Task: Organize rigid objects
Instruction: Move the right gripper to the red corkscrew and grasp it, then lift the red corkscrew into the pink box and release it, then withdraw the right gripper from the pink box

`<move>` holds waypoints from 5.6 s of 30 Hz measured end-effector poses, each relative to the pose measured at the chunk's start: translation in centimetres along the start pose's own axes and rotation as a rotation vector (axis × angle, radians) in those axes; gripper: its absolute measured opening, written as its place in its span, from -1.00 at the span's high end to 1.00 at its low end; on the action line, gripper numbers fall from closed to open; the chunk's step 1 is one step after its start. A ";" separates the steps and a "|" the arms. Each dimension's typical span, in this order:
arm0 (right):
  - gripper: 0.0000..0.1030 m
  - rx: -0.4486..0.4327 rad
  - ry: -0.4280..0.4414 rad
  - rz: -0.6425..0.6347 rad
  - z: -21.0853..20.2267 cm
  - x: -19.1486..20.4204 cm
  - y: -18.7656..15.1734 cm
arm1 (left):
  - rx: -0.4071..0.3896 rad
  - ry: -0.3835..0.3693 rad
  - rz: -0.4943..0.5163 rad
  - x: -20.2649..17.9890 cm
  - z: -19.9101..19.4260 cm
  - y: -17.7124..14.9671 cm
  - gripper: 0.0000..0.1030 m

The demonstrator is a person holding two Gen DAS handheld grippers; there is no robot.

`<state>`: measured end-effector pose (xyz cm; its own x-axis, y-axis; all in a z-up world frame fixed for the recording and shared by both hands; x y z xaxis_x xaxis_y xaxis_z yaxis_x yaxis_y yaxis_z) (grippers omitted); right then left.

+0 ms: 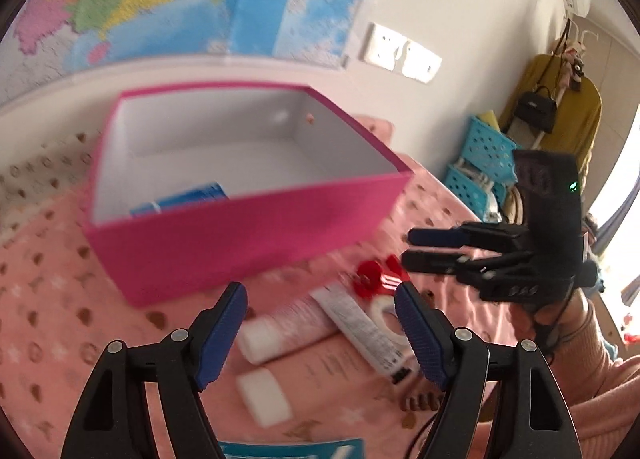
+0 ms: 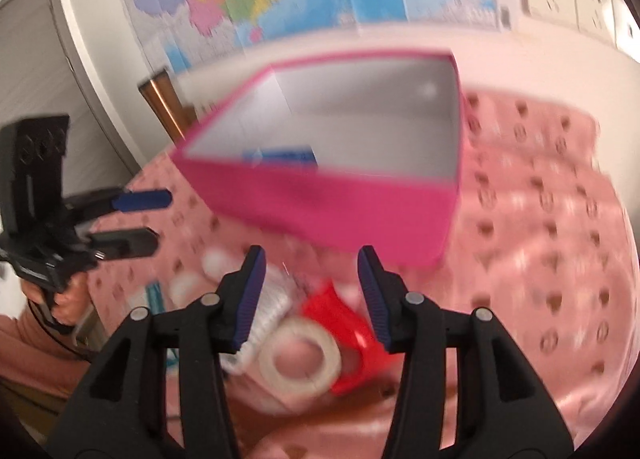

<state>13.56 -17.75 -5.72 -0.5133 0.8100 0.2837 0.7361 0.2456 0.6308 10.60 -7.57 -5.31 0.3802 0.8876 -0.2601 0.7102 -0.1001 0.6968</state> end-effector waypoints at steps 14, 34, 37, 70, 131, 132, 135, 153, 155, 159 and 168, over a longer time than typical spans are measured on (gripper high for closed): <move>0.02 0.089 -0.053 -0.110 3.7 -0.4 -2.3 | 0.079 -0.042 0.002 -2.7 2.7 -1.9 -0.51; 0.29 0.011 -0.031 -0.054 1.0 -2.0 -1.1 | 0.106 -0.116 0.048 -5.4 4.7 -1.4 -0.50; 0.29 -0.041 -0.012 -0.029 -0.6 -1.9 -0.4 | 0.109 -0.145 0.073 -6.6 5.4 -1.1 -0.49; 0.29 -0.142 0.044 -0.033 1.1 -3.3 13.3 | 0.053 -0.165 0.076 -5.0 9.3 11.5 0.21; 0.92 -0.136 -0.157 -0.113 0.2 -3.6 9.2 | 0.002 -0.134 0.014 -2.3 5.5 6.5 0.03; 0.92 -0.136 -0.155 -0.102 0.2 -3.8 9.5 | 0.002 -0.137 0.013 -2.3 5.5 6.5 0.03; 0.84 -0.169 -0.105 -0.058 -1.0 -4.1 9.7 | -0.005 -0.136 0.020 -2.3 5.2 6.5 0.03; 0.54 -0.140 -0.237 -0.116 -1.6 -4.4 6.5 | 0.003 -0.159 0.036 -2.7 5.4 6.3 -0.07; 0.64 -0.142 -0.266 -0.129 -1.4 -4.5 6.8 | 0.004 -0.162 0.027 -2.4 5.4 6.3 -0.07; 0.90 -0.131 -0.299 -0.190 -0.8 -3.7 6.8 | 0.008 -0.168 0.015 -2.0 5.4 6.1 -0.08; 0.89 -0.092 -0.227 -0.156 1.1 -3.6 7.8 | 0.020 -0.175 -0.003 -1.6 5.8 5.9 -0.08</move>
<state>21.64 -18.19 -2.67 -0.4974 0.8674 0.0161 0.6078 0.3352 0.7198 17.59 -12.20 -4.65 0.4747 0.7959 -0.3758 0.7222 -0.1081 0.6832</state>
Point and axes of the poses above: each gripper's, at about its wrist camera, not at the fingertips, and z roughly the way its jaws point, x to its left, y to its top, the point moved 9 cm from there along z, roughly the way its jaws point, and after that the axes turned 2 degrees about y, right-handed, at the moved point
